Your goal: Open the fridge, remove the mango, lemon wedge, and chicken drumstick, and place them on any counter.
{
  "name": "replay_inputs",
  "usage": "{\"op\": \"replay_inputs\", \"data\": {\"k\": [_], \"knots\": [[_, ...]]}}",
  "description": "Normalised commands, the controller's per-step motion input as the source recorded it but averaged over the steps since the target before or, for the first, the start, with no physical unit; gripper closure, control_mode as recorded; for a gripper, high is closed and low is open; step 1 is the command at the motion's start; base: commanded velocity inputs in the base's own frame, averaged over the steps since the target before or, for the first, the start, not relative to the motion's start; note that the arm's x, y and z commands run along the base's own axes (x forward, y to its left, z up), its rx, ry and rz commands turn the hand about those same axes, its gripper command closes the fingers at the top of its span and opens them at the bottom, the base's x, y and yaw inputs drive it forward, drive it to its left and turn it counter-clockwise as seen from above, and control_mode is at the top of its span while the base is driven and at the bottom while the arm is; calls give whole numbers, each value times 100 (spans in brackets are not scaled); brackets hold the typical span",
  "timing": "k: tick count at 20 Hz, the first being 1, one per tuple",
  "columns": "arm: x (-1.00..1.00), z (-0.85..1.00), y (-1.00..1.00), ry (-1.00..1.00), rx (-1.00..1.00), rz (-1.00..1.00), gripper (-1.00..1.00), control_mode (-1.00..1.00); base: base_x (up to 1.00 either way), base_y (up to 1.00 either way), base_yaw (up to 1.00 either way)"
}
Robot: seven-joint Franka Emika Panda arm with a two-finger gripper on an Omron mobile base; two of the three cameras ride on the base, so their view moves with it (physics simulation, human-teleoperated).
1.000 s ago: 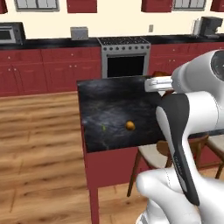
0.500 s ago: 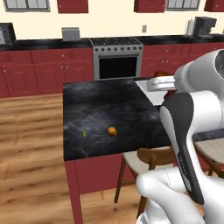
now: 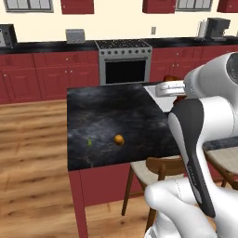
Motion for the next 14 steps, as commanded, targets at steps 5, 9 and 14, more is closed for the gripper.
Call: {"op": "replay_inputs", "data": {"k": [5,9,14], "knots": [[0,0,0,0,0,0,100,100,36,-10,0],[13,-8,-6,6,2,0,100,-100,31,-22,0],[71,-45,-24,20,9,4,100,-100,0,0,0]]}}
